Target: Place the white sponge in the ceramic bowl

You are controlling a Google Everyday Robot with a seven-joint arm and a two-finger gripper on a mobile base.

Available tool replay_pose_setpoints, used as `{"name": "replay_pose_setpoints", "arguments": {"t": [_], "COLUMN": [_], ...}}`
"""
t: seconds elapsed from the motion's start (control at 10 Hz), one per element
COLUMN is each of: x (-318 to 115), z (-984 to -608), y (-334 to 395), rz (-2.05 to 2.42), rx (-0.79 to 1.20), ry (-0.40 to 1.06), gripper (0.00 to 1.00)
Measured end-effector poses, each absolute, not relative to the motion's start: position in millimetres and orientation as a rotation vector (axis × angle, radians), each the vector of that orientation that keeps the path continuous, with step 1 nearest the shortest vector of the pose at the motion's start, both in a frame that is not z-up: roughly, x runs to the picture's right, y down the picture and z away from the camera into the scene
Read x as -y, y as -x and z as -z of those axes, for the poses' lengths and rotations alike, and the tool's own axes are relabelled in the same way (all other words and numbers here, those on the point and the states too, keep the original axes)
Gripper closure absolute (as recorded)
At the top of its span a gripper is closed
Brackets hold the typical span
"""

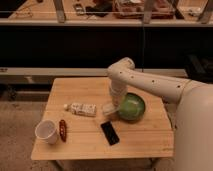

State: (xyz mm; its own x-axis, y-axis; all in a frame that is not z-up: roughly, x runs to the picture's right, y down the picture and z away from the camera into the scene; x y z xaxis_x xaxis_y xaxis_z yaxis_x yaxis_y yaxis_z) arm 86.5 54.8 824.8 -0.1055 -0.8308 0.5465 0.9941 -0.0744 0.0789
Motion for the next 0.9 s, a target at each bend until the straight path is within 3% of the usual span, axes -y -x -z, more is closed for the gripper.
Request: {"name": "replay_pose_setpoints", "arguments": {"t": [0.5,0.7,0.9], "x": [-53,-60,-77], "z": [-810,-810,-816], "y": [-177,-189,-198], "rz": [1.392,1.325,1.215], "rx": [0.302,0.304,0.363], "ry": [0.421,0.384,0.322], "gripper": [1.0,0.88,0.66]}}
